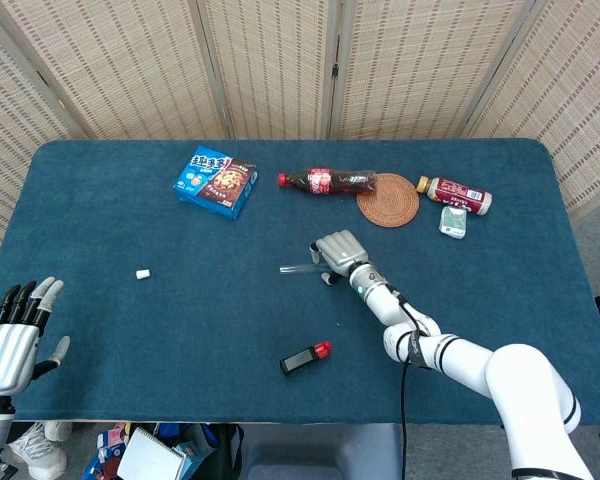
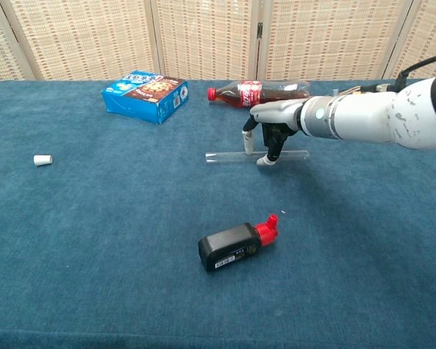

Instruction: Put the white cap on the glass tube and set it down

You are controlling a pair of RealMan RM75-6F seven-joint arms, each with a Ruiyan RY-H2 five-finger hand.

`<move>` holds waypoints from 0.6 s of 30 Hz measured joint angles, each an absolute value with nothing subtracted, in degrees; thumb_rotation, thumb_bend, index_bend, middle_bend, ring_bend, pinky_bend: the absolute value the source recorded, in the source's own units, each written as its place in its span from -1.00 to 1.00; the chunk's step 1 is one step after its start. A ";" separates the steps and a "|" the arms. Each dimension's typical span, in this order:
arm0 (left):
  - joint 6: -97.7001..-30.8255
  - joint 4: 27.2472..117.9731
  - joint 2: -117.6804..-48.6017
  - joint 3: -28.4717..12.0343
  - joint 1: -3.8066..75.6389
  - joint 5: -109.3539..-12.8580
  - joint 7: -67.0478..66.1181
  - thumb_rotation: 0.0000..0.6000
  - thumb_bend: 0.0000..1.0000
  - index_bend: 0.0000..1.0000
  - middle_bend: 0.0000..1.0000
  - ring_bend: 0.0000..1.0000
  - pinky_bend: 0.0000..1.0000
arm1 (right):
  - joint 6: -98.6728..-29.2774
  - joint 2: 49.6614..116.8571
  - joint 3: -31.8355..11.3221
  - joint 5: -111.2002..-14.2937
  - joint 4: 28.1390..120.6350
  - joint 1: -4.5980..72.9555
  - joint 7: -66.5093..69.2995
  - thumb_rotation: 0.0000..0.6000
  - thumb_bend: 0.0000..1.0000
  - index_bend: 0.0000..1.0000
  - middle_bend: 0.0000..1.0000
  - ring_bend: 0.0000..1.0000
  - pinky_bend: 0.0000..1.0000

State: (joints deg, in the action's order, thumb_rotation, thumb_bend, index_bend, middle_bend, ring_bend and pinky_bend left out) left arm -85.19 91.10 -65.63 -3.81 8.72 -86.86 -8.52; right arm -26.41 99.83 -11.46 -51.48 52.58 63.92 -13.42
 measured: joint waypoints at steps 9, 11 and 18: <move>-84.99 90.73 -65.82 -3.73 8.70 -86.56 -8.34 1.00 -0.31 -0.91 -1.00 -0.90 -0.94 | -26.29 100.95 -11.26 -51.88 50.87 64.55 -12.93 1.00 -0.37 -0.05 1.00 1.00 1.00; -84.94 90.65 -65.87 -3.70 8.69 -86.50 -8.30 1.00 -0.31 -0.91 -1.00 -0.90 -0.94 | -26.37 101.20 -11.18 -51.99 50.53 64.64 -12.93 1.00 -0.37 -0.03 1.00 1.00 1.00; -85.02 90.43 -65.88 -3.68 8.68 -86.58 -7.93 1.00 -0.31 -0.91 -1.00 -0.90 -0.94 | -27.14 101.84 -11.12 -52.47 49.70 64.71 -12.92 1.00 -0.19 0.21 1.00 1.00 1.00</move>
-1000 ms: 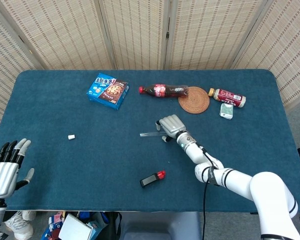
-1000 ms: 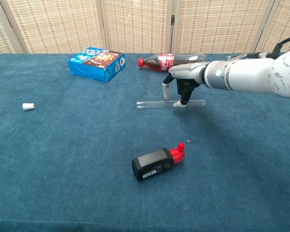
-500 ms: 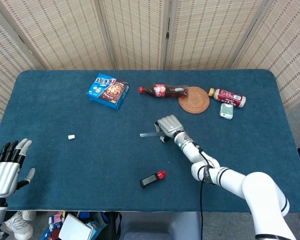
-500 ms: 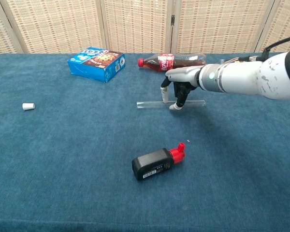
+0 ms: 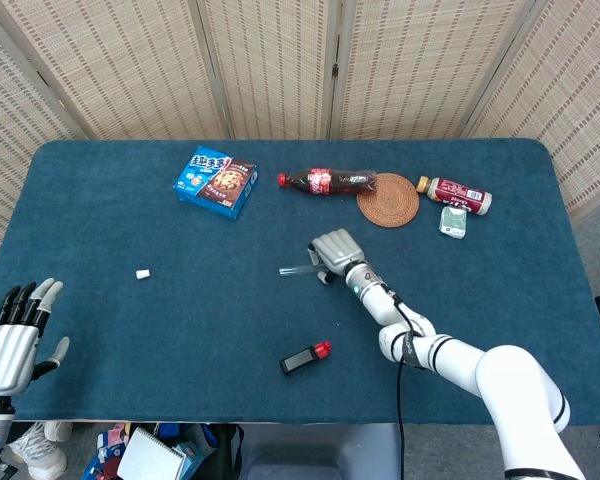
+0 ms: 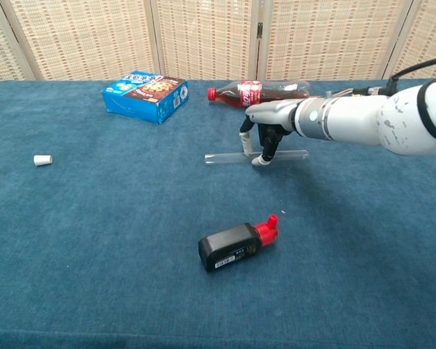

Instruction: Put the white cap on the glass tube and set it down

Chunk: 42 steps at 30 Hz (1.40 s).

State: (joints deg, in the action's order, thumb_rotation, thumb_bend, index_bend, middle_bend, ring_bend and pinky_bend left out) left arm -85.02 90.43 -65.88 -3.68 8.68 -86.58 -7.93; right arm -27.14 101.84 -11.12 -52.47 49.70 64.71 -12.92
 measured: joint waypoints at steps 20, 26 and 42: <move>-74.78 88.33 -62.82 -7.16 19.53 -89.43 -2.00 1.00 -0.31 -0.71 -0.22 -0.11 0.06 | -38.08 85.92 -11.90 -56.59 68.97 57.05 -10.45 1.00 0.18 0.63 1.00 1.00 1.00; -66.73 86.60 -62.31 -7.79 24.65 -89.14 -0.54 1.00 -0.31 -0.67 0.57 0.64 0.76 | -44.05 74.54 -11.58 -58.01 81.16 52.10 -10.98 1.00 0.18 0.63 1.00 1.00 1.00; -38.65 85.35 -59.84 -4.64 36.51 -80.27 4.72 0.93 0.17 -0.72 0.92 1.00 1.00 | -50.82 64.21 -9.08 -60.99 93.26 43.96 -11.37 1.00 0.18 0.63 1.00 1.00 1.00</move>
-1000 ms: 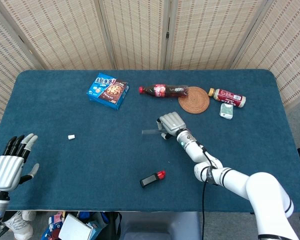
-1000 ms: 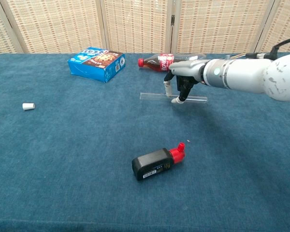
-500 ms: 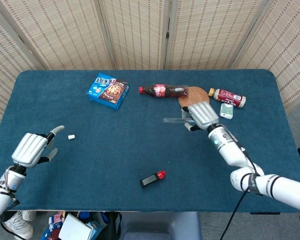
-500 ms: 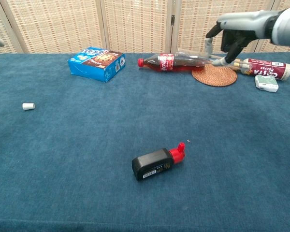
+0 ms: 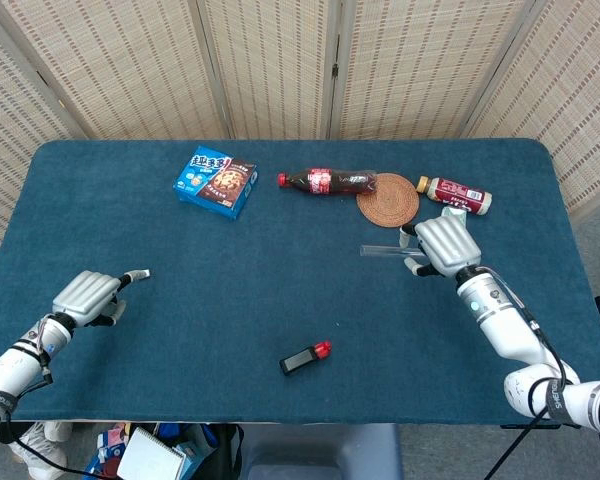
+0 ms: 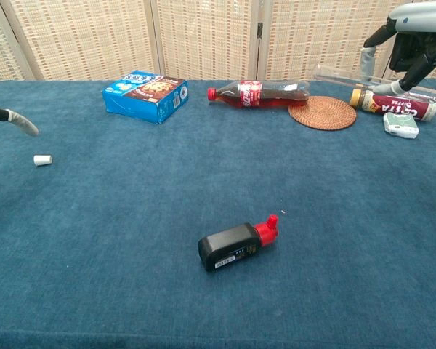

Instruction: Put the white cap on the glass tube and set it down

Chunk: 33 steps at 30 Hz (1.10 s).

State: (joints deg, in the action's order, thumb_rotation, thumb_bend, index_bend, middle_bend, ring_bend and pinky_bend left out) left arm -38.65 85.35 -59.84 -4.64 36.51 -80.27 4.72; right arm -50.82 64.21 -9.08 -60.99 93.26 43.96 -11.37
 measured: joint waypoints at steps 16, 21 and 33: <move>-29.48 76.83 -65.69 -2.79 40.56 -70.27 3.17 0.79 0.17 -0.72 0.92 1.00 1.00 | -50.45 65.17 -8.37 -61.73 93.07 42.72 -11.50 1.00 0.18 0.65 1.00 1.00 1.00; -28.55 74.82 -66.73 -2.53 41.22 -68.68 2.76 0.80 0.17 -0.72 0.92 1.00 1.00 | -50.47 65.20 -8.40 -61.99 93.15 42.40 -11.29 1.00 0.18 0.65 1.00 1.00 1.00; -26.03 70.08 -69.39 -2.23 42.38 -65.45 3.21 0.80 0.17 -0.72 0.92 1.00 1.00 | -49.74 65.62 -8.53 -61.61 93.07 42.47 -11.84 1.00 0.18 0.65 1.00 1.00 1.00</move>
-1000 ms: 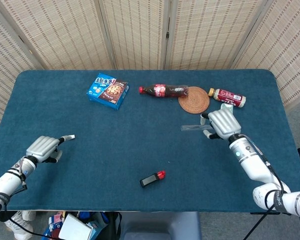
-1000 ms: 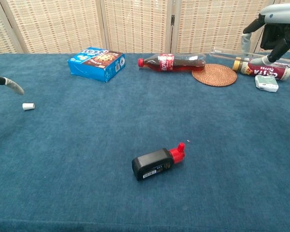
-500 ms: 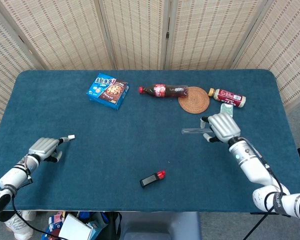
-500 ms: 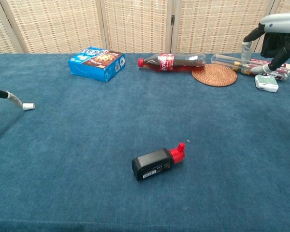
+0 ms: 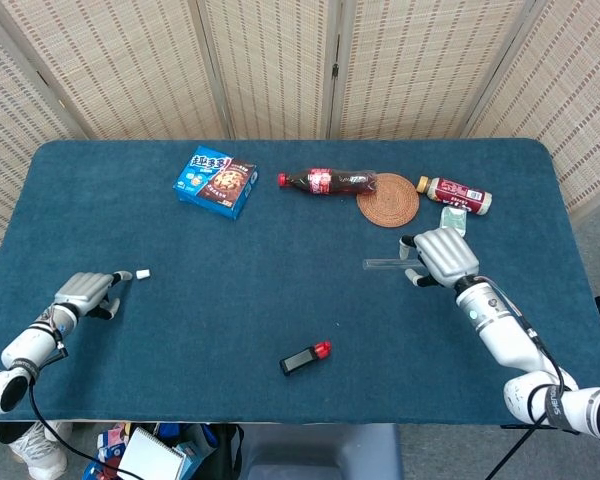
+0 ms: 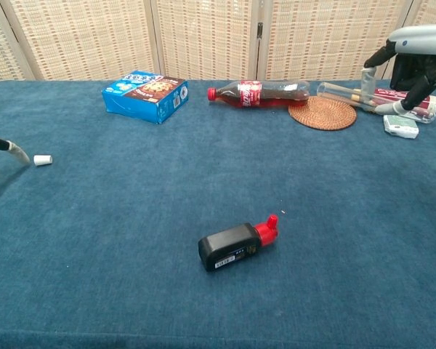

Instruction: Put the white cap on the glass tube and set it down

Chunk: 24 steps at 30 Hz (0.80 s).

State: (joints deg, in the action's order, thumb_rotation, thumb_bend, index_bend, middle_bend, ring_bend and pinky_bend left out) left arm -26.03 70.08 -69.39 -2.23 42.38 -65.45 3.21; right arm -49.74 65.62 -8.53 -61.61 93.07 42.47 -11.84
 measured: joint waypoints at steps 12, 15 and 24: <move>-26.18 71.82 -68.54 -2.71 43.34 -66.17 3.76 0.80 0.17 -0.72 0.92 1.00 1.00 | -49.67 65.82 -8.66 -60.98 92.98 42.39 -12.48 1.00 0.18 0.65 1.00 1.00 1.00; -26.27 72.53 -68.08 -2.81 43.68 -66.14 3.53 0.80 0.17 -0.72 0.92 1.00 1.00 | -49.75 65.79 -8.68 -61.14 93.00 42.28 -12.35 1.00 0.18 0.65 1.00 1.00 1.00; -26.19 74.68 -66.74 -2.88 45.01 -65.04 1.91 0.81 0.17 -0.72 0.92 1.00 1.00 | -49.50 65.60 -8.62 -61.44 93.05 41.86 -11.46 1.00 0.19 0.65 1.00 1.00 1.00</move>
